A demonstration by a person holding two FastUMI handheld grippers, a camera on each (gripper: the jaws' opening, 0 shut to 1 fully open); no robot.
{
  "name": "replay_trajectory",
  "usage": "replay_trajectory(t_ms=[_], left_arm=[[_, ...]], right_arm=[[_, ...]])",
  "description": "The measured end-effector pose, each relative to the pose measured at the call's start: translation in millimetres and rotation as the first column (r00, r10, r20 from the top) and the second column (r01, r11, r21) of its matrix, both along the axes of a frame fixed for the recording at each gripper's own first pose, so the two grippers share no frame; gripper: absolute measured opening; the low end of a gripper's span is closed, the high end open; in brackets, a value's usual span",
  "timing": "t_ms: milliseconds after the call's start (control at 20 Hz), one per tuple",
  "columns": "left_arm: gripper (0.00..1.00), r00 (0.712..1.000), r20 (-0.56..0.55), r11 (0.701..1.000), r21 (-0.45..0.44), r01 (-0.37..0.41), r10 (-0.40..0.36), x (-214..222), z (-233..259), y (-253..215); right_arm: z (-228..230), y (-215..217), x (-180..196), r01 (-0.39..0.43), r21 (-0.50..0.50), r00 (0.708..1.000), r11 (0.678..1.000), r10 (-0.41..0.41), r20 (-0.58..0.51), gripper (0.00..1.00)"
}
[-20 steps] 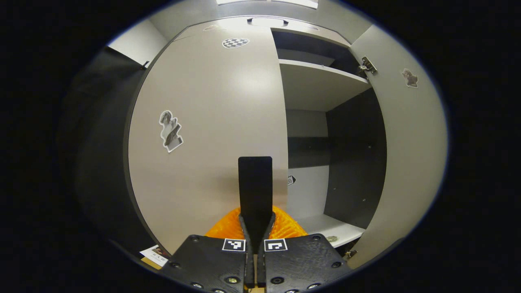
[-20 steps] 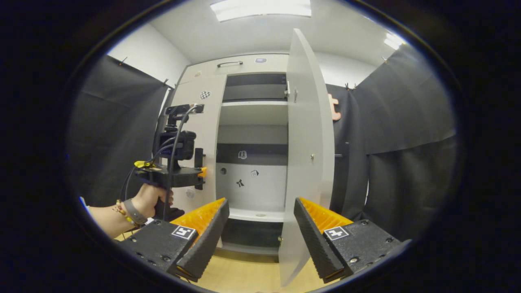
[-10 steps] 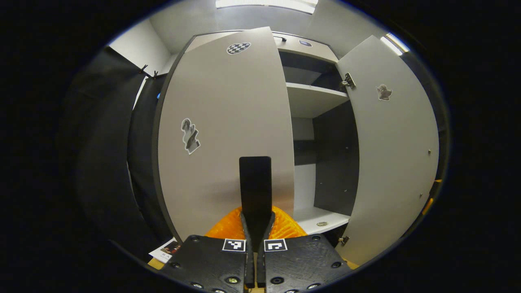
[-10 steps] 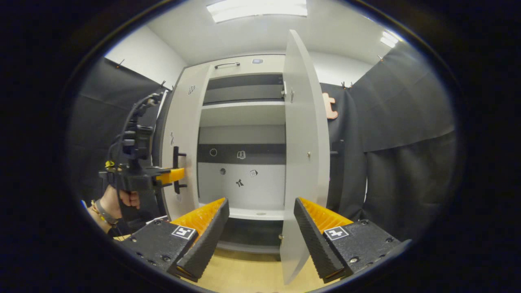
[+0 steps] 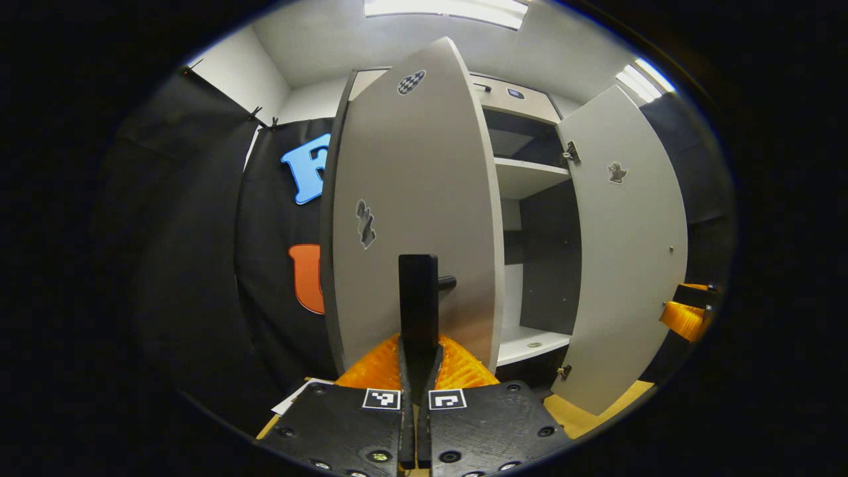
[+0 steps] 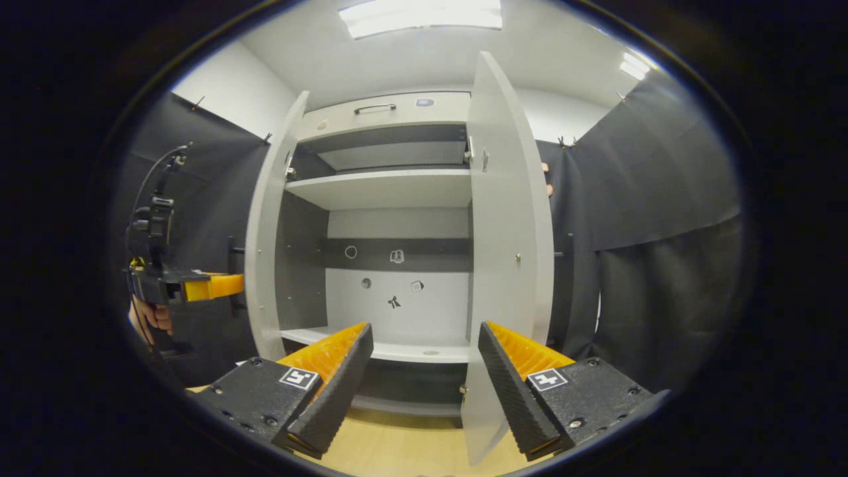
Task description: Open the right door of the double-door shoe cabinet with the right hand, and open the left door with the left hand.
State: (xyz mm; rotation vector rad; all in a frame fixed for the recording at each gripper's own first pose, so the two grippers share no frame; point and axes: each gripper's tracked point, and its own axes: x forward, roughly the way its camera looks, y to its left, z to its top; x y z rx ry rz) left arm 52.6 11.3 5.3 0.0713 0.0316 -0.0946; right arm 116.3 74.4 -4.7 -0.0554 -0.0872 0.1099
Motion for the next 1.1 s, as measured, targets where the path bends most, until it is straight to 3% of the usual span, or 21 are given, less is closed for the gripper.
replay_trajectory(t_ms=[500,650,750,900,1100], left_arm=[[0.00,0.984,0.013,0.981,0.077,-0.178,0.177,-33,4,107],[0.00,0.988,-0.007,0.988,-0.020,-0.155,0.155,-32,3,125],[0.00,0.991,-0.010,0.991,-0.032,-0.132,0.132,-31,2,131],[0.00,0.995,-0.011,0.995,0.009,-0.103,0.103,-38,2,132],[0.00,0.993,-0.026,0.992,0.054,-0.117,0.119,-71,-4,135]], right_arm=[[-2,18,4,-0.003,-0.008,1.000,1.000,0.003,-0.007,1.00],[-3,20,6,0.002,-0.001,1.000,1.000,-0.002,-0.009,1.00],[-3,22,6,0.000,0.000,1.000,1.000,0.000,-0.013,1.00],[-2,23,6,0.003,-0.011,1.000,1.000,-0.003,-0.011,1.00],[-4,25,7,0.001,-0.010,1.000,1.000,-0.001,-0.020,1.00]])
